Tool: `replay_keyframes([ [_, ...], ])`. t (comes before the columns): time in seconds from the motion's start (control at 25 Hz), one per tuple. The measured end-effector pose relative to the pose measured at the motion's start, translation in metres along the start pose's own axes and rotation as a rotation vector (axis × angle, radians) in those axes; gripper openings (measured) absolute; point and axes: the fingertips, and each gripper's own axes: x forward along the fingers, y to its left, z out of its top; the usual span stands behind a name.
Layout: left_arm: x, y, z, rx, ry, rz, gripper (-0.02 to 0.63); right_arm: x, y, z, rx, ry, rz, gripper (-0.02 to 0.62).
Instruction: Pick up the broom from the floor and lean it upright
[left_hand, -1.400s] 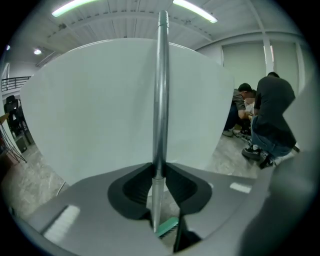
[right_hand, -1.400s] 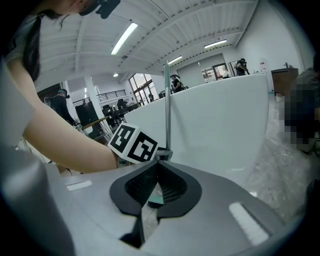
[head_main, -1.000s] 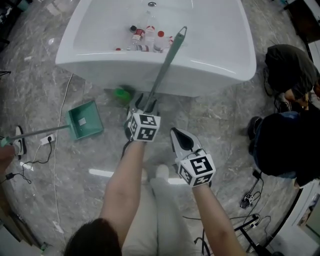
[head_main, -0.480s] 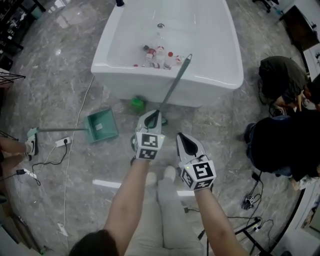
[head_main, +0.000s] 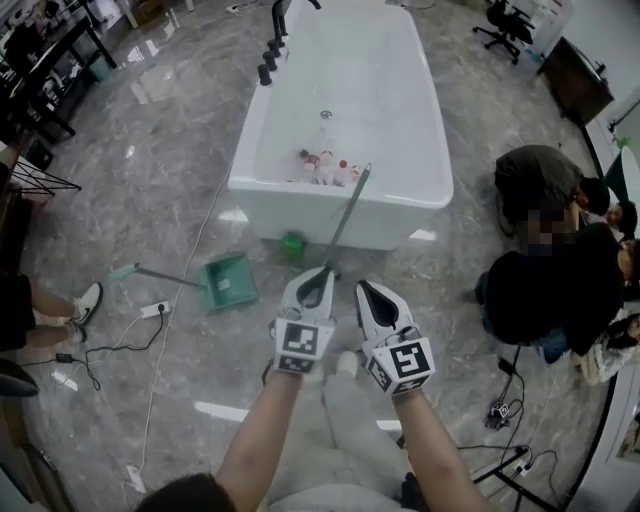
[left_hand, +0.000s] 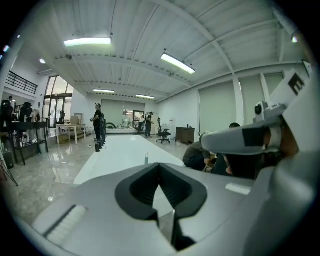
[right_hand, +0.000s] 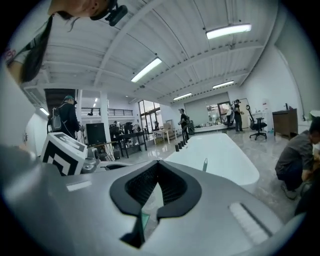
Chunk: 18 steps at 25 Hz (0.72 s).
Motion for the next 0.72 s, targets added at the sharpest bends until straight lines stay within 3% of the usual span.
replay_keyframes([
  [0.32,-0.067,-0.034,0.132,0.029,-0.206,-0.055,-0.003,-0.048,0.034,0.098,-0.122,-0.106,0.075,0.001],
  [0.56,-0.079,-0.045,0.184,0.078,-0.238,-0.067,-0.003,-0.058,0.046,0.146,-0.181,-0.153,0.128,0.001],
  [0.72,-0.086,-0.043,0.207,0.082,-0.252,-0.063,-0.003,-0.066,0.045,0.166,-0.206,-0.168,0.118,0.0],
])
